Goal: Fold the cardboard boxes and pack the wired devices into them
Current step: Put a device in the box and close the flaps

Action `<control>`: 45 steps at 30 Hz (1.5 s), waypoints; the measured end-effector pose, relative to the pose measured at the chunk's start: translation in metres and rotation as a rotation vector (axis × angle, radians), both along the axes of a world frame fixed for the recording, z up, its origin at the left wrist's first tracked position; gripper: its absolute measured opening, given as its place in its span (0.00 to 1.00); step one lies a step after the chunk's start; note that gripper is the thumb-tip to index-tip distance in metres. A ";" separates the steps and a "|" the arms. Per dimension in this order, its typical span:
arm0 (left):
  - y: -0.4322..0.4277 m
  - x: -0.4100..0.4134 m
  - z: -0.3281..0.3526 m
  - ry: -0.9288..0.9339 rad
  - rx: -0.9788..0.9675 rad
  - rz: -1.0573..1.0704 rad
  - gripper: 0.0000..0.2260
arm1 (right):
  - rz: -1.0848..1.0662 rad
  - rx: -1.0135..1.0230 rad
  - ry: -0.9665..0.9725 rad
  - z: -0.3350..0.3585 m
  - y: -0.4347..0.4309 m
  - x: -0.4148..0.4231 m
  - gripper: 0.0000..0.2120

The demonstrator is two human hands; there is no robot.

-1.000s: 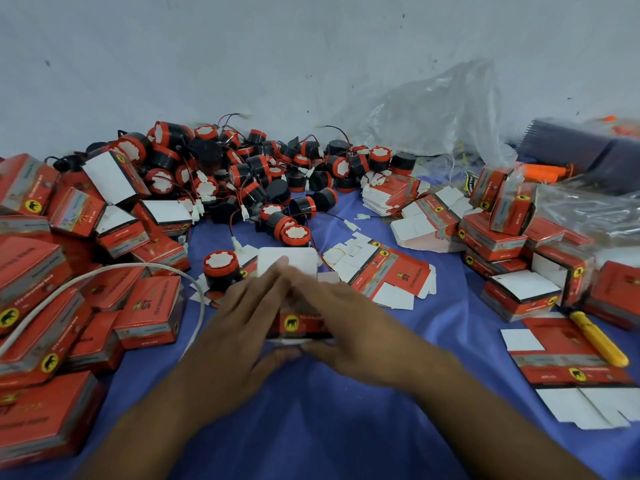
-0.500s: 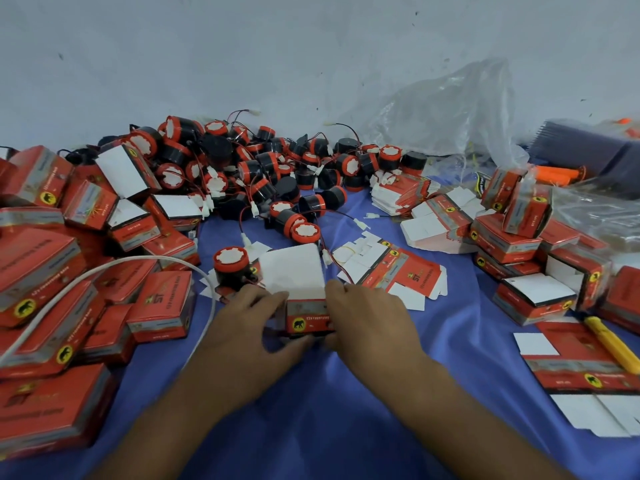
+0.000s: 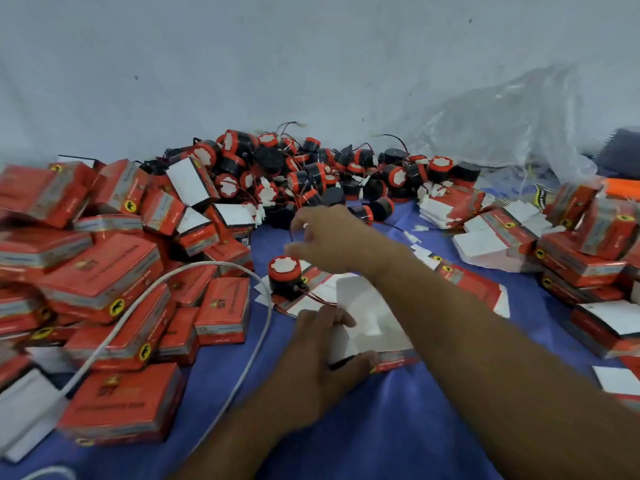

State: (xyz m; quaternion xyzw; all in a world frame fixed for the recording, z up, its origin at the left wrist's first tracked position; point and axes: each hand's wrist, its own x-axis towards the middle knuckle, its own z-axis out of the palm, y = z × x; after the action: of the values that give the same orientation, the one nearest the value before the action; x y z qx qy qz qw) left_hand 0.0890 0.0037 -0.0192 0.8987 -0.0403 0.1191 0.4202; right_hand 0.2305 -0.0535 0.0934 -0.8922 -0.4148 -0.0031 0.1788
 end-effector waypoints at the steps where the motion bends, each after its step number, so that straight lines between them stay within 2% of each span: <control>1: 0.002 -0.001 0.000 -0.018 -0.043 -0.008 0.20 | 0.042 -0.145 0.042 -0.009 0.019 0.004 0.25; 2: 0.003 -0.002 0.002 -0.016 -0.113 -0.025 0.21 | 0.083 -0.280 0.055 -0.018 0.035 0.008 0.30; 4: 0.004 -0.001 0.004 0.000 -0.259 -0.046 0.22 | 0.166 -0.474 0.020 -0.029 0.053 0.013 0.30; 7: 0.004 -0.001 0.004 -0.006 -0.320 -0.015 0.22 | 0.192 -0.478 -0.004 -0.028 0.054 0.019 0.24; 9: 0.005 -0.001 0.003 -0.026 -0.281 -0.001 0.24 | 0.162 -0.311 -0.002 -0.014 0.039 0.020 0.23; 14: 0.007 0.004 0.000 -0.078 -0.211 0.013 0.27 | 0.051 0.513 -0.149 0.057 -0.039 -0.003 0.29; 16: 0.008 0.004 -0.001 -0.085 -0.198 0.013 0.28 | 0.051 0.624 -0.325 0.076 -0.080 -0.024 0.28; 18: 0.009 0.005 -0.001 -0.088 -0.192 0.024 0.29 | 0.086 0.570 -0.541 0.076 -0.114 -0.047 0.26; 19: 0.009 0.004 -0.001 -0.091 -0.190 0.030 0.28 | 0.104 0.526 -0.559 0.069 -0.127 -0.056 0.25; 23: 0.011 0.005 -0.001 -0.093 -0.175 0.031 0.29 | 0.123 0.230 -0.268 0.028 -0.135 -0.074 0.24; 24: 0.010 0.005 -0.002 -0.096 -0.173 0.022 0.29 | 0.106 0.140 -0.231 0.015 -0.132 -0.076 0.23; 26: 0.009 0.005 -0.001 -0.107 -0.174 -0.002 0.29 | 0.051 0.030 -0.281 -0.010 -0.127 -0.074 0.20; 28: 0.009 0.005 -0.001 -0.106 -0.184 -0.023 0.29 | 0.021 0.022 -0.339 -0.023 -0.124 -0.078 0.17; 32: 0.009 0.006 -0.001 -0.127 -0.152 -0.029 0.28 | 0.051 0.182 -0.423 -0.041 -0.123 -0.076 0.16; 36: 0.010 0.007 -0.002 -0.143 -0.138 -0.044 0.29 | 0.021 0.247 -0.484 -0.056 -0.115 -0.077 0.12; 39: 0.010 0.007 0.000 -0.175 -0.145 -0.094 0.31 | 0.053 0.264 -0.357 -0.061 -0.115 -0.076 0.11; 42: 0.011 0.006 -0.001 -0.171 -0.120 -0.096 0.31 | 0.083 0.244 -0.135 -0.060 -0.123 -0.071 0.09; 45: 0.010 0.006 -0.003 -0.152 -0.031 -0.067 0.26 | 0.139 0.151 -0.025 -0.058 -0.131 -0.066 0.11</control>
State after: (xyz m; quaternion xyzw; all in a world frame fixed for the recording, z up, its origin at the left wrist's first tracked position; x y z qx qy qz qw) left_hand 0.0948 0.0141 -0.0224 0.8786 -0.1006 0.1736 0.4334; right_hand 0.1646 -0.1845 0.0353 -0.8450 -0.4765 -0.0332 0.2403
